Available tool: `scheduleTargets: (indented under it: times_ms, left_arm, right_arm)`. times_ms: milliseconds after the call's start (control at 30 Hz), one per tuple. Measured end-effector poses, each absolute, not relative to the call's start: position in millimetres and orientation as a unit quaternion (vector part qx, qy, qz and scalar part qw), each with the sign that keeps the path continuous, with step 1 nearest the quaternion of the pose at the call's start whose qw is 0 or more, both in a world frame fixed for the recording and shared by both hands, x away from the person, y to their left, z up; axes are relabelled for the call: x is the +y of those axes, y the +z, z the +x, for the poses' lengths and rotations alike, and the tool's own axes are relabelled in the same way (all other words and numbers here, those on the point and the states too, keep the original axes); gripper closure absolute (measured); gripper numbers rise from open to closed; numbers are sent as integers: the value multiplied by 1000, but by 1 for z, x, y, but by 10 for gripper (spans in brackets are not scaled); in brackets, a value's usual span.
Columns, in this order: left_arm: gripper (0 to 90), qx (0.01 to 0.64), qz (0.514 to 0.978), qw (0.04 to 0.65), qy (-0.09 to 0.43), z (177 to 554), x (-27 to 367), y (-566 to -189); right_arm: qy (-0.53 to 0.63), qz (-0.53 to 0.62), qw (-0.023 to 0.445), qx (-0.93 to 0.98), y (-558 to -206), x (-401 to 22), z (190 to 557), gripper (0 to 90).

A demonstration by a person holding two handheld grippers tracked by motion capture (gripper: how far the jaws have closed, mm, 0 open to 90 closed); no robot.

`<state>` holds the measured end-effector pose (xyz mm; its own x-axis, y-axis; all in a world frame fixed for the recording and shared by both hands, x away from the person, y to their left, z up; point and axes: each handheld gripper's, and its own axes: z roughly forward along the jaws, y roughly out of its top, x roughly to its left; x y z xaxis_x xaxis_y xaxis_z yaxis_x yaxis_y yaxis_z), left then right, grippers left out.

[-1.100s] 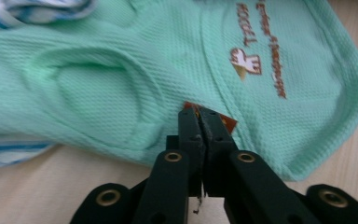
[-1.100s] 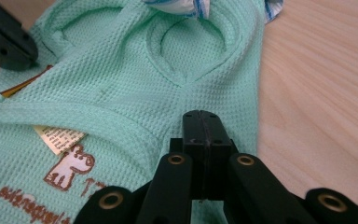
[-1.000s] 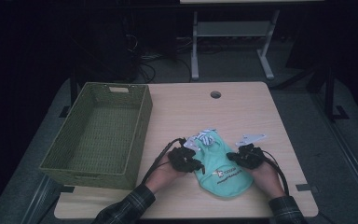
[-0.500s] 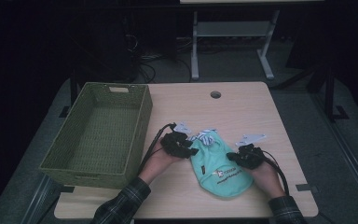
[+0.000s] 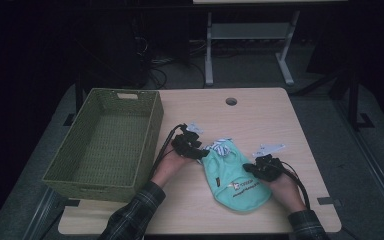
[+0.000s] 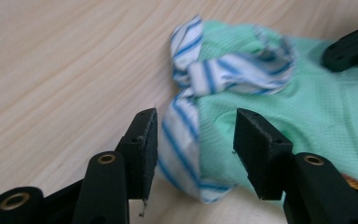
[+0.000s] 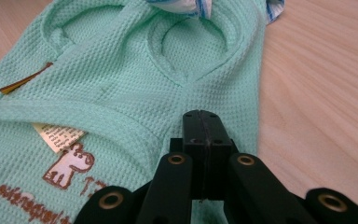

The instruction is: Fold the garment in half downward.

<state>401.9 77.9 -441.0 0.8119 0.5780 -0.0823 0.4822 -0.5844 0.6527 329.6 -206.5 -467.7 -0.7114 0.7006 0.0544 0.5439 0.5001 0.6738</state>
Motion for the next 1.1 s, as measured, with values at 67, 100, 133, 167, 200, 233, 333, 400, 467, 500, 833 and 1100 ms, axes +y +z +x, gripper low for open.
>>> scheduleTargets:
  times_ms: [67,100,133,167,200,233,333,400,467,500,833,1100]
  left_arm:
    - [483,300,889,341,61,404,78,-446]
    - [478,299,890,340,61,404,78,-448]
    - [477,298,890,339,56,404,79,-449]
    - [478,298,891,338,58,404,79,-450]
    - [479,297,892,336,59,404,78,-451]
    - [481,296,893,334,58,404,78,-451]
    - [489,290,898,325,58,404,76,-454]
    - [501,287,902,318,61,403,75,-456]
    - [513,283,906,310,62,403,74,-457]
    - [518,283,906,310,63,403,74,-458]
    - [705,279,907,309,63,403,75,-457]
    - [800,281,904,316,56,402,73,-458]
  right_arm:
    - [344,362,114,859,-468,-206,330,900]
    - [344,362,114,859,-468,-206,330,900]
    - [344,362,114,859,-468,-206,330,900]
    - [344,362,114,859,-468,-206,329,900]
    - [343,362,115,859,-468,-206,329,899]
    - [343,363,115,859,-468,-206,329,900]
    - [343,363,115,859,-468,-206,329,900]
    - [343,364,113,859,-467,-206,330,899]
    - [342,365,110,859,-467,-206,330,899]
    - [341,367,107,859,-466,-206,331,899]
    - [383,350,86,851,-453,-183,331,900]
    - [372,336,66,863,-465,-153,337,900]
